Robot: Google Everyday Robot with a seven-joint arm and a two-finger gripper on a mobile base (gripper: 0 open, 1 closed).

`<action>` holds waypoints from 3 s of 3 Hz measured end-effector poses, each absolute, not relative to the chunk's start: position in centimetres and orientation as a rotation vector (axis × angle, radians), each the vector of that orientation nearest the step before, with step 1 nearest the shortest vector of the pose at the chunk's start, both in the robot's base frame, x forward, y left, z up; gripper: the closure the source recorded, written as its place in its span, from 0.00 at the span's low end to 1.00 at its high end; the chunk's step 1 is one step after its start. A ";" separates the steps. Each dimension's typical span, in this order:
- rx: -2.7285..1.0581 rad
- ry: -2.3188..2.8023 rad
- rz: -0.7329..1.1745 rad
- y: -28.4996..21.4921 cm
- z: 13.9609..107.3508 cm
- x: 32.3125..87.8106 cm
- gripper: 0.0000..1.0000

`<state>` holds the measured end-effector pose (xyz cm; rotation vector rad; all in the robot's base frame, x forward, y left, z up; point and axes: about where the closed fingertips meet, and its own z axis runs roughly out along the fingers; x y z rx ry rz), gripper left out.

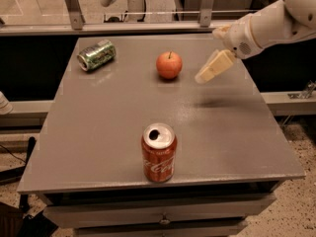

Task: Move apple near coke can

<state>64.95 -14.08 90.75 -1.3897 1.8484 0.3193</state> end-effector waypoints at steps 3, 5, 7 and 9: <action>-1.126 1.735 0.628 -7.6 88.6 69.2 0.00; -1.068 1.724 0.709 -5.4 86.2 70.2 0.17; -1.022 1.774 0.791 -4.4 85.2 69.1 0.65; -1.056 1.747 0.812 -6.4 88.5 65.1 1.00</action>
Offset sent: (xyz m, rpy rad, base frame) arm 0.0476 0.0737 -0.0198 0.4235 0.0509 -0.0364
